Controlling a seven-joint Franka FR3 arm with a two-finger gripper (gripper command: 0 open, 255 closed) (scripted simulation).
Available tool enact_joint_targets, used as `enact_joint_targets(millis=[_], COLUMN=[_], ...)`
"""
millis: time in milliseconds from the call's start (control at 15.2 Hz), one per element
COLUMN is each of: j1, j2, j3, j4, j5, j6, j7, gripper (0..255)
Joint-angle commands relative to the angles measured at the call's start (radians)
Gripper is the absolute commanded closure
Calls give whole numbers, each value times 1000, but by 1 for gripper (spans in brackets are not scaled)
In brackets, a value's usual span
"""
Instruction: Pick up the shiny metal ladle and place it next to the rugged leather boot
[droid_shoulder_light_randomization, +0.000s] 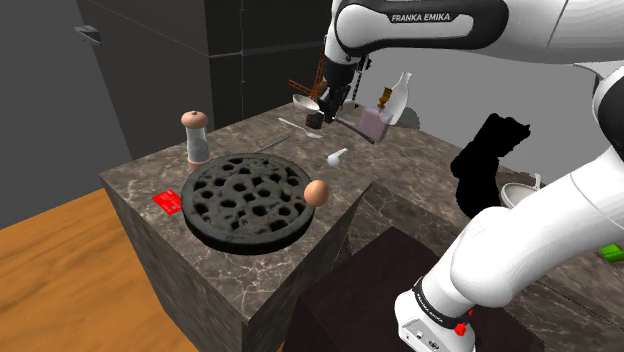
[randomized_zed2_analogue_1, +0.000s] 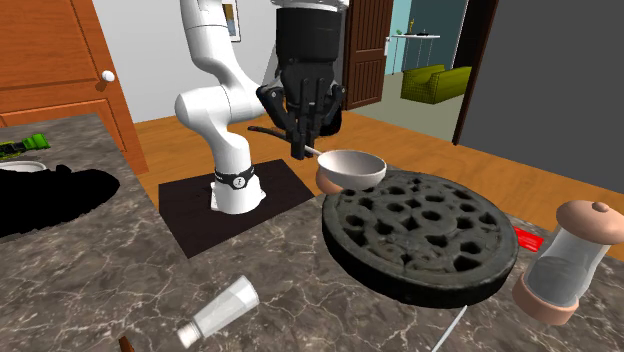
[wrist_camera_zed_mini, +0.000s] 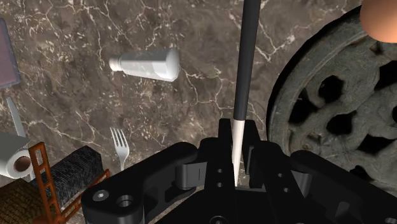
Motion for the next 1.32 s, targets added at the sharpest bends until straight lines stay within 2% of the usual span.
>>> enact_joint_targets(millis=[0, 1254], j1=[0, 1], j2=[-4, 42], j3=[0, 4], j4=[24, 329], j5=[1, 6], j6=[-28, -286], j7=[-3, -26], gripper=[255, 255])
